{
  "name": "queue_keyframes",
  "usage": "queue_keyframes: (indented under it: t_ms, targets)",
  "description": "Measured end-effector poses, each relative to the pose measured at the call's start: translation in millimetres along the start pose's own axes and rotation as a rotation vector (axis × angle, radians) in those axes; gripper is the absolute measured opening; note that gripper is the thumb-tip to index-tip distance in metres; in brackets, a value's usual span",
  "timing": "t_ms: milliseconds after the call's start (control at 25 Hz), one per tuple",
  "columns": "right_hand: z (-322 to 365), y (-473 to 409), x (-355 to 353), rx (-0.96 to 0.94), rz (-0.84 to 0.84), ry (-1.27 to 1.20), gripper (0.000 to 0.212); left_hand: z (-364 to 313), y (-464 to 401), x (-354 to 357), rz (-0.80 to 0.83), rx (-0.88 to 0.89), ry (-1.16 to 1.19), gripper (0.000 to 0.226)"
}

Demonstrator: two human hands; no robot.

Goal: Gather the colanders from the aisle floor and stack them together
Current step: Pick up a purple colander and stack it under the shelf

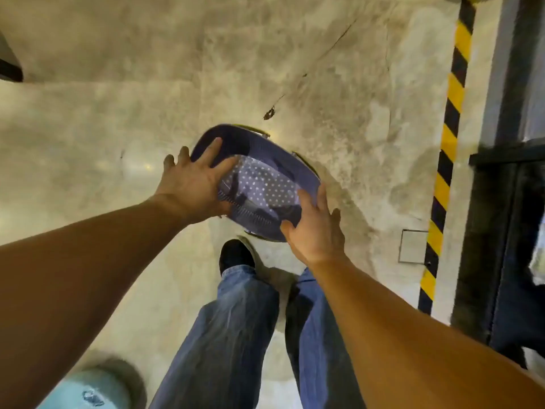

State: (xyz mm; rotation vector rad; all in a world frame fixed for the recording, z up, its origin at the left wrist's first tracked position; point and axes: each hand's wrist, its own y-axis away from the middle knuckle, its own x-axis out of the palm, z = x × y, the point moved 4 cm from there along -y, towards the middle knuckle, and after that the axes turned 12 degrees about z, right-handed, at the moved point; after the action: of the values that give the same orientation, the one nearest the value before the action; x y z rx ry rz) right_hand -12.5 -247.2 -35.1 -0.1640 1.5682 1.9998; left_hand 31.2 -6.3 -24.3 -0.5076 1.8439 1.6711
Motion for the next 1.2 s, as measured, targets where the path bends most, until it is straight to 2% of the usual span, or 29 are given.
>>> queue_keyframes:
  t_ms: [120,240,360,480,600,920,1200]
  targets:
    - [-20.8,-36.2,33.9,0.012,0.008,0.038,0.082,13.1,-42.5,30.4,0.014,-0.048,-0.077,0.111]
    - [-30.6,-58.5,50.7,-0.081,-0.036,-0.03,0.088,16.2,-61.5,47.8,0.003,-0.041,-0.026,0.115]
    - [-27.9,-63.4,28.9,-0.11,-0.114,-0.077,0.09,13.6,-62.1,36.1,-0.008,0.009,0.008,0.112]
    - [-15.4,-42.2,-28.2,-0.149,-0.168,-0.063,0.086,10.1,-38.9,-8.7,-0.046,0.015,0.089,0.105]
    - [16.9,24.9,-123.0,-0.182,-0.231,-0.012,0.087,5.7,23.2,-96.3,-0.154,0.034,0.129,0.102]
    - [159.3,284.3,-405.6,-0.288,-0.416,0.105,0.096,15.3,248.3,-415.8,-0.448,-0.039,0.12,0.096]
    - [235.8,464.0,-548.3,-0.335,-0.598,0.064,0.101,9.9,375.6,-625.3,-0.618,0.068,0.076,0.094]
